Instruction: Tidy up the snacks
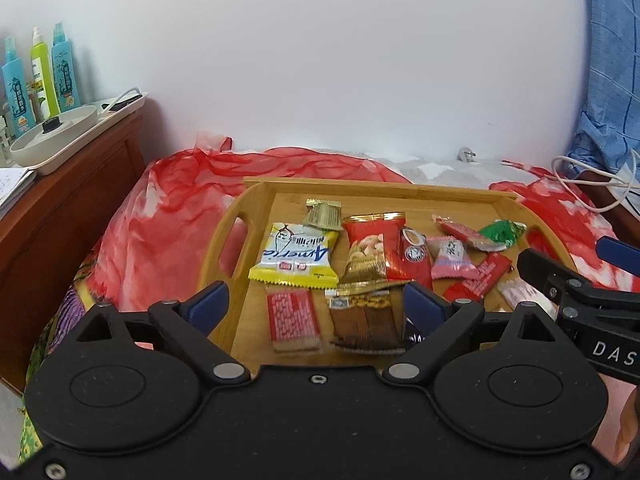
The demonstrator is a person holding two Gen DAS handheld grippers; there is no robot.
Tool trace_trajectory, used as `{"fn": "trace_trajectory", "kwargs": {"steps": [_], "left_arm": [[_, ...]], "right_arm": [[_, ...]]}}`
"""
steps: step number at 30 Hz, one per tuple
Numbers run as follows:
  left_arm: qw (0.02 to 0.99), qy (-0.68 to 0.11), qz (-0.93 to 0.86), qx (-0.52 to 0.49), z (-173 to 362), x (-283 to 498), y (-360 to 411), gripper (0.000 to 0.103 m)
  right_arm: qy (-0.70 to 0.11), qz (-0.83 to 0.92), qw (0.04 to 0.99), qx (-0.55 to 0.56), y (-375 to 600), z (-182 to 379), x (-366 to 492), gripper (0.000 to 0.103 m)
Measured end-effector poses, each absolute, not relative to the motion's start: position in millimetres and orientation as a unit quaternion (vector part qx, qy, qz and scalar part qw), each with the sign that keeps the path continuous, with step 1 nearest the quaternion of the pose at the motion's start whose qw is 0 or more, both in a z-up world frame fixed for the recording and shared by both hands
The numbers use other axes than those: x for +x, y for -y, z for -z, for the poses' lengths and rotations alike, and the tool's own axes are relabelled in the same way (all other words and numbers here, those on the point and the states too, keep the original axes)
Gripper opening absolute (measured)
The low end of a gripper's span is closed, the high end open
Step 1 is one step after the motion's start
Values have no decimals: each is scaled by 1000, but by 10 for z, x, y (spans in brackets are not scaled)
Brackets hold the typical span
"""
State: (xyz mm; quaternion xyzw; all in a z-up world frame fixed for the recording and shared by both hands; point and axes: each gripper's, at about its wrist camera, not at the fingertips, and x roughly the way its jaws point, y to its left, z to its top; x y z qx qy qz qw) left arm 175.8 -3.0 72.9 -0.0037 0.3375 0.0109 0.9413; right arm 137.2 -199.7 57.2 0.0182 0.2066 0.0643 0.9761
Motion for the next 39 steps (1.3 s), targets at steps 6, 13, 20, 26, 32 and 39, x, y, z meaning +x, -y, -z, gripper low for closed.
{"fn": "trace_trajectory", "kwargs": {"steps": [6,13,20,26,32,39], "left_arm": [[941,-337,-8,-6,-738,1536,-6,95],[940,-341,-10,-4,-700,1285,-31,96],[939,-344,-8,-6,-642,1079,-43,96],[936,-351,-8,-14,-573,937,-65,96],[935,-355,-10,-15,-498,817,-80,96],[933,-360,-8,-15,-391,704,-100,96]], "right_arm": [[-203,-68,977,9,1946,-566,1161,103],[-210,-69,975,8,1949,-520,974,103],[-219,-69,973,5,1940,-459,828,103],[-224,-64,972,6,1948,-413,709,103],[-231,-61,971,2,1947,-360,609,103],[-243,-61,968,-8,1892,-271,470,103]]}}
